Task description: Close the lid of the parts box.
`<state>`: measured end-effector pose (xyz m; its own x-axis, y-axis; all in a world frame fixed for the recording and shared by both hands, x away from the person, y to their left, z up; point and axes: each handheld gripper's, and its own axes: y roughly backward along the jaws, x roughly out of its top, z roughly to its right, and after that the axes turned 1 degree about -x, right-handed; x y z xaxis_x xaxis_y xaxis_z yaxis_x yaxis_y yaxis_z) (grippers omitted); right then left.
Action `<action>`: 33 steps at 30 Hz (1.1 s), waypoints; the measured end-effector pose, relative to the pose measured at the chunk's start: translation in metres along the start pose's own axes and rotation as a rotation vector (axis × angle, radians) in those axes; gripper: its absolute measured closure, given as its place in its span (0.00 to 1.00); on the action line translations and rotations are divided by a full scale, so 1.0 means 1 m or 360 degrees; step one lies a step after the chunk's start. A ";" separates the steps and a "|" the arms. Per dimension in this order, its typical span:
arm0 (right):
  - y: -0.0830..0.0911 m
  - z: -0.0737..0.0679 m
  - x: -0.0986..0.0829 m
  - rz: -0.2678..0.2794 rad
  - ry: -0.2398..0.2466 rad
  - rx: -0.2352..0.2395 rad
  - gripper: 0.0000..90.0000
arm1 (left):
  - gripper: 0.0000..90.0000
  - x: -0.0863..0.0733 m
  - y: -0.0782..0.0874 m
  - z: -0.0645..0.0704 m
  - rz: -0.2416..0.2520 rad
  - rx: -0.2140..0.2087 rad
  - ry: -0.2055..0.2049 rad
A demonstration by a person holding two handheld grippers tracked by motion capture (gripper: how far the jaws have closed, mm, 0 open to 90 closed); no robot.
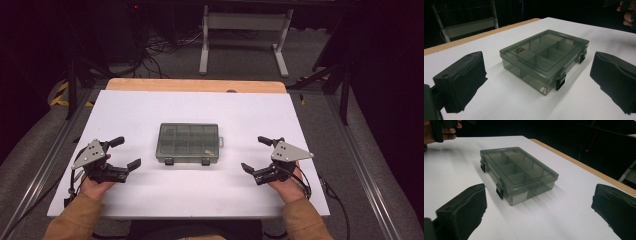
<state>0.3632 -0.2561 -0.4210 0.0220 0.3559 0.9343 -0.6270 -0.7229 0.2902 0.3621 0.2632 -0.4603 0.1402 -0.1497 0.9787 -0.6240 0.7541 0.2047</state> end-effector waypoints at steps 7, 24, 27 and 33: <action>0.002 -0.002 -0.024 -0.0027 -0.0032 -0.0049 0.00 | 0.02 -0.017 0.001 -0.006 0.0031 0.0070 0.0059; 0.000 0.003 -0.042 -0.0042 -0.0137 -0.0100 0.00 | 0.02 -0.023 -0.006 -0.008 -0.0031 0.0066 0.0047; 0.000 0.003 -0.042 -0.0041 -0.0140 -0.0105 0.00 | 0.02 -0.023 -0.006 -0.008 -0.0032 0.0065 0.0051; 0.001 0.004 -0.042 -0.0034 -0.0150 -0.0122 0.00 | 0.02 -0.023 -0.006 -0.008 -0.0040 0.0070 0.0073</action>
<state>0.3644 -0.2741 -0.4595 0.1067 0.3106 0.9445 -0.6833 -0.6672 0.2966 0.3684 0.2672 -0.4843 0.1905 -0.1379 0.9719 -0.6530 0.7215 0.2304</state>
